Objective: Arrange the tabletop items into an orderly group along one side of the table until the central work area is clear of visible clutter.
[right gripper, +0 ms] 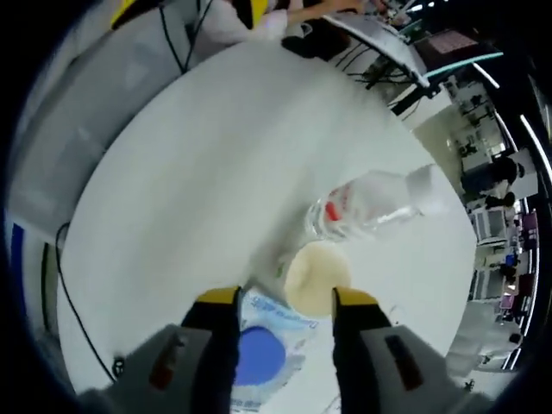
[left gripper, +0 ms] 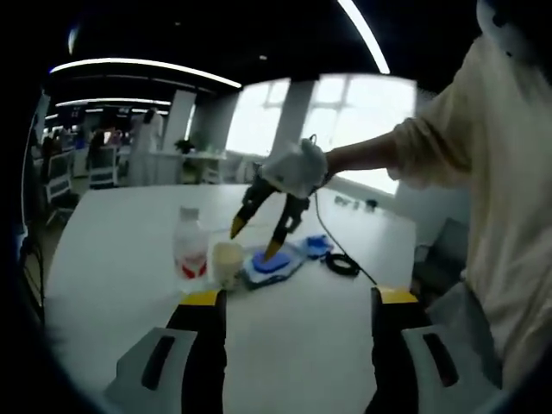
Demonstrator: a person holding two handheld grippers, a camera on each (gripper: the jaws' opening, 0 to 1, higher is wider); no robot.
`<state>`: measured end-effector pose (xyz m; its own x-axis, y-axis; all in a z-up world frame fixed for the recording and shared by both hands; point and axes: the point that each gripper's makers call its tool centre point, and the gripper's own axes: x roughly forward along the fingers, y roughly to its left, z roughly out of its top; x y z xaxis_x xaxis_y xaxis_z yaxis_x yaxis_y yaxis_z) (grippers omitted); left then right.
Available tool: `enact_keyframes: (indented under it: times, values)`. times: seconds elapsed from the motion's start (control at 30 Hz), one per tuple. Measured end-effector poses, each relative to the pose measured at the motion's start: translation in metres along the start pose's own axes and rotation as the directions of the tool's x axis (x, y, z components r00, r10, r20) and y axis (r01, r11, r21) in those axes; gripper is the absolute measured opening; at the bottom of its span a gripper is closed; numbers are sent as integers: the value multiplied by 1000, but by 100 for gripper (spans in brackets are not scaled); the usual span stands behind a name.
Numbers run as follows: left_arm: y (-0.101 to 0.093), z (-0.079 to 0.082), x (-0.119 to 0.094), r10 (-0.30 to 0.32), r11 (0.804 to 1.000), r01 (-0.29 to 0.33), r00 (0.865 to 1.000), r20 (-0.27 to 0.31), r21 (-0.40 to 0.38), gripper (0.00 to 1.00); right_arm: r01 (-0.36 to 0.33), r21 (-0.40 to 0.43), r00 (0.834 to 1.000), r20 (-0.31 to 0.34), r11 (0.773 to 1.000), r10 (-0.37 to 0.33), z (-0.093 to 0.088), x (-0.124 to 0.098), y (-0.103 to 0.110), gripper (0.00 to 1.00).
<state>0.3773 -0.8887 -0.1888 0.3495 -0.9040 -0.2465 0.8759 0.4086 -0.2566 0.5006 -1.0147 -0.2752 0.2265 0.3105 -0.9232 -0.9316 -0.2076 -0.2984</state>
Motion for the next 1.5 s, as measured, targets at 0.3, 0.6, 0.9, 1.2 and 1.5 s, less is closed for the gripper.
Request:
enact_keyframes:
  times: [0.3,0.6,0.9,1.2,1.5]
  values:
    - [-6,12,3,-11,999,11,1000,-7,43,68,76,132,993,75,988,-87,4,-29,5,48]
    - [-18,18,11,-20,997,21,1000,-17,73,78,159,308,968,137,938,-210,1,-67,26,56]
    - [-26,19,17,-11,994,13,1000,-19,111,89,254,513,913,152,820,-378,-18,-112,54,62]
    - [-38,19,25,-2,990,1,1000,7,139,96,309,735,822,113,603,-558,-47,-157,101,72]
    - [-45,8,38,22,990,-20,1000,-8,142,96,315,872,755,8,374,-656,-85,-180,171,74]
